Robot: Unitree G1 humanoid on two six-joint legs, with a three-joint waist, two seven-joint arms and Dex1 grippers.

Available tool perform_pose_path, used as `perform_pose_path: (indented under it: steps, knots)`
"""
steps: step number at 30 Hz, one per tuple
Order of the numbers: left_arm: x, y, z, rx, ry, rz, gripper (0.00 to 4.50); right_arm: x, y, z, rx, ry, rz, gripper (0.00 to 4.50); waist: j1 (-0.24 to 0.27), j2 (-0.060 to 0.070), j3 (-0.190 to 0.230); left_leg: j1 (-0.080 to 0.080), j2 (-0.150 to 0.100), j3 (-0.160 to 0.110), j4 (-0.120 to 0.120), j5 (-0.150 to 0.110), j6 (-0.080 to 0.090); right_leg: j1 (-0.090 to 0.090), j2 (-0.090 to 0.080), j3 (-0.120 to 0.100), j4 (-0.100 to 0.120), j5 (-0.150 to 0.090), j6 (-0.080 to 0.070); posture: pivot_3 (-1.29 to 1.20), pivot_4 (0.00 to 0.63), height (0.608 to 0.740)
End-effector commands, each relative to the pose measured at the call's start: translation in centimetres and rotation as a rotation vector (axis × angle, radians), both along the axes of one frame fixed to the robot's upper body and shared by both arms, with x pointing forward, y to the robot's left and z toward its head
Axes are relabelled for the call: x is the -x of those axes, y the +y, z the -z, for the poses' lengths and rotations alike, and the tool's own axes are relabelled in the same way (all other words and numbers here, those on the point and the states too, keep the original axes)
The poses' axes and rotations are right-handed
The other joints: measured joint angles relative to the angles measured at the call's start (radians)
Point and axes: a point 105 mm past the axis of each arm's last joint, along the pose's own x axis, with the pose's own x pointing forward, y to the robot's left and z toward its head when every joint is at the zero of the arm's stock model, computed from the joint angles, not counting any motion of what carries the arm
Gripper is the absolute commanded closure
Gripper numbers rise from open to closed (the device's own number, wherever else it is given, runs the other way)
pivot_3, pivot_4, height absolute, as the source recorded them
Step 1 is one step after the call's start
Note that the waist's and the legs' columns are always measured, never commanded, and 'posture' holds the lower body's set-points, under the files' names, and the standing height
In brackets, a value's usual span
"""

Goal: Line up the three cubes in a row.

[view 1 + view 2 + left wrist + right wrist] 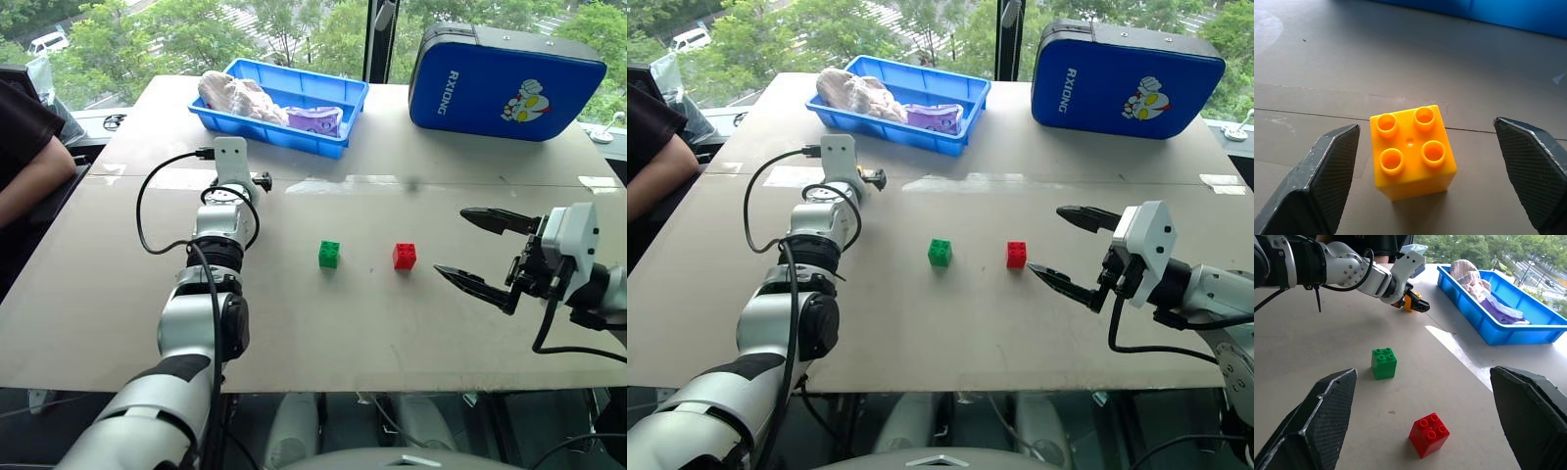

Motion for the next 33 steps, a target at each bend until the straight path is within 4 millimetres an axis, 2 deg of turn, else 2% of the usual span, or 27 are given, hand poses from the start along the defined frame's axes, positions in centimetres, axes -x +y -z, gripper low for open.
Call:
perform_pose_path:
  steps: [1, 3, 4, 5, 9, 12, 15, 17, 19, 21, 23, 26, 28, 33]
  knots:
    - [-0.5, 0.0, -1.9, -0.006, -0.067, -0.009, 1.77, 0.4, -0.2, -0.9, 0.018, -0.045, 0.012, 0.00, 0.000, 0.000, 0.000, 0.000, 0.000, 0.000, 0.000, 0.000, 0.000, 0.000, 0.000, 0.000, 0.000, 0.000, 0.000, 0.00, 0.150, 0.740]
    - [-0.5, 0.1, -1.8, -0.009, -0.068, -0.011, 2.69, 0.4, -0.2, -0.8, 0.019, -0.044, 0.014, 0.00, 0.000, 0.000, 0.000, 0.000, 0.000, 0.000, 0.000, 0.000, 0.000, 0.000, 0.000, 0.000, 0.000, 0.000, 0.000, 0.00, 0.150, 0.740]
    - [-0.5, 0.1, -1.8, -0.006, -0.066, -0.011, 3.04, 0.4, -0.2, -0.8, 0.020, -0.043, 0.014, 0.00, 0.000, 0.000, 0.000, 0.000, 0.000, 0.000, 0.000, 0.000, 0.000, 0.000, 0.000, 0.000, 0.000, 0.000, 0.000, 0.00, 0.150, 0.740]
    - [-0.5, 0.3, -1.7, -0.011, -0.063, -0.011, 3.18, 0.5, -0.2, -0.8, 0.023, -0.042, 0.015, 0.00, 0.000, 0.000, 0.000, 0.000, 0.000, 0.000, 0.000, 0.000, 0.000, 0.000, 0.000, 0.000, 0.000, 0.000, 0.000, 0.00, 0.150, 0.740]
    - [-0.2, 0.8, -1.5, -0.036, -0.053, 0.023, 3.18, 0.5, -0.2, -0.7, 0.026, -0.039, 0.015, 0.00, -0.001, 0.000, 0.000, 0.000, 0.000, 0.000, 0.000, 0.000, 0.000, 0.000, 0.000, 0.000, 0.000, 0.000, 0.000, 0.00, 0.150, 0.740]
    - [0.3, -0.1, -2.2, -0.045, -0.102, 0.224, 3.18, 0.5, -0.2, -0.6, 0.023, -0.032, 0.012, 0.00, -0.003, 0.000, 0.000, 0.000, 0.000, 0.001, 0.000, 0.000, 0.000, 0.000, 0.000, 0.000, 0.000, 0.000, 0.000, 0.00, 0.150, 0.740]
    - [1.6, -1.3, -3.6, 0.003, -0.170, 0.455, 3.18, 0.7, -0.1, -0.5, 0.024, -0.025, 0.002, 0.00, -0.003, 0.000, 0.000, 0.000, 0.001, 0.001, -0.001, 0.000, 0.000, 0.000, 0.000, 0.000, 0.000, 0.000, 0.000, 0.00, 0.150, 0.740]
    - [4.7, -2.6, -4.4, -0.026, -0.161, 0.786, 3.18, 0.9, 0.0, -0.2, 0.025, -0.009, -0.020, 0.00, -0.004, 0.000, 0.000, 0.000, 0.001, 0.001, -0.001, 0.000, 0.000, -0.001, 0.000, 0.000, 0.000, 0.000, 0.000, 0.00, 0.150, 0.740]
    - [7.5, -3.5, -4.4, -0.047, -0.101, 1.041, 3.18, 1.0, 0.2, 0.1, 0.025, 0.002, -0.034, 0.00, -0.005, 0.000, 0.000, 0.000, 0.002, 0.001, -0.001, 0.000, 0.000, -0.001, 0.000, 0.000, 0.000, 0.000, -0.001, 0.00, 0.150, 0.740]
    - [10.0, -3.6, -4.4, -0.089, -0.053, 1.259, 3.18, 1.0, 0.4, 0.3, 0.026, 0.007, -0.046, 0.00, -0.003, 0.001, 0.000, 0.000, 0.002, 0.000, -0.001, 0.000, 0.000, -0.001, 0.000, 0.000, 0.000, 0.000, -0.001, 0.00, 0.150, 0.740]
    - [11.4, -2.9, -3.6, -0.167, 0.033, 1.399, 3.18, 1.0, 0.6, 0.4, 0.023, 0.010, -0.057, 0.00, -0.001, 0.001, 0.000, 0.001, 0.002, 0.001, -0.001, 0.000, 0.000, -0.001, 0.000, 0.000, 0.000, -0.002, -0.004, 0.00, 0.150, 0.740]
    - [12.2, -1.8, -2.5, -0.249, 0.137, 1.521, 3.18, 1.2, 0.9, 0.6, 0.023, 0.014, -0.069, 0.00, 0.003, 0.001, -0.001, 0.001, 0.001, 0.001, 0.000, 0.000, 0.000, 0.000, 0.000, 0.000, 0.000, -0.003, -0.005, 0.00, 0.150, 0.740]
    - [12.0, -1.3, -2.0, -0.334, 0.160, 1.555, 3.18, 1.4, 0.9, 0.7, 0.024, 0.017, -0.073, 0.00, 0.004, 0.001, -0.001, 0.001, 0.001, 0.001, 0.000, 0.000, 0.000, 0.000, 0.000, 0.000, 0.000, -0.003, -0.005, 0.00, 0.150, 0.740]
    - [11.4, -1.6, -1.6, -0.416, 0.150, 1.613, 3.18, 2.3, 1.0, 1.3, 0.062, 0.024, -0.095, 0.00, 0.003, 0.001, -0.001, -0.001, 0.001, 0.000, 0.001, -0.001, 0.001, 0.000, 0.000, 0.000, 0.000, -0.003, -0.005, 0.00, 0.150, 0.740]
